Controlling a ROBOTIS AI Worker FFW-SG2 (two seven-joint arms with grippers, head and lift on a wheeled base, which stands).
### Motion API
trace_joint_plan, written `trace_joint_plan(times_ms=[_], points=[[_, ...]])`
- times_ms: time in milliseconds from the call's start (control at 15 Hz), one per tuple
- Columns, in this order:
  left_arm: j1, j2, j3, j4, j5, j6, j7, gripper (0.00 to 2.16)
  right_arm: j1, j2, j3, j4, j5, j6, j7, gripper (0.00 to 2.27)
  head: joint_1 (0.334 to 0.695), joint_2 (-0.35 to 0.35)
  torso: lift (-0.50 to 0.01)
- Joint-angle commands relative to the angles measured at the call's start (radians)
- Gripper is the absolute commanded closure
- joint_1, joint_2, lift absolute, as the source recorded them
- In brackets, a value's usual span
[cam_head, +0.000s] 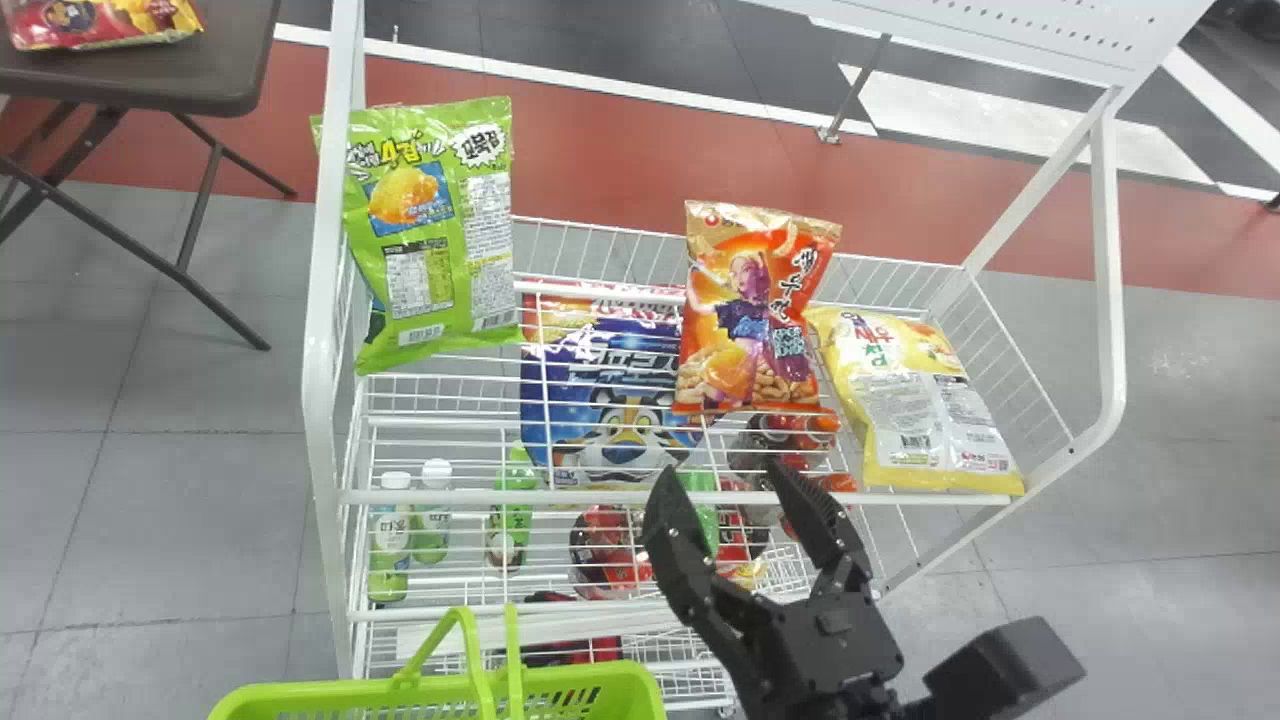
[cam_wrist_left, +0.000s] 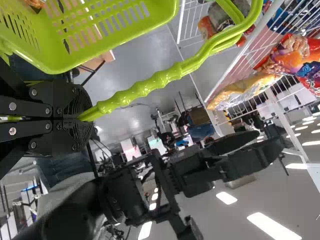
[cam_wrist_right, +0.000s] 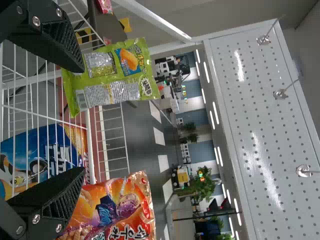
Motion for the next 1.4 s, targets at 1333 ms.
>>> trace_joint_plan(times_ms=[1333], points=[[0.009,0.008,-0.039,-0.028,-0.028,0.0,0.001,2.14,-0.006,0.003,0.006,-0.016,0.006,0.013,-0.029,0.18,0.695,-0.35,-0.005]])
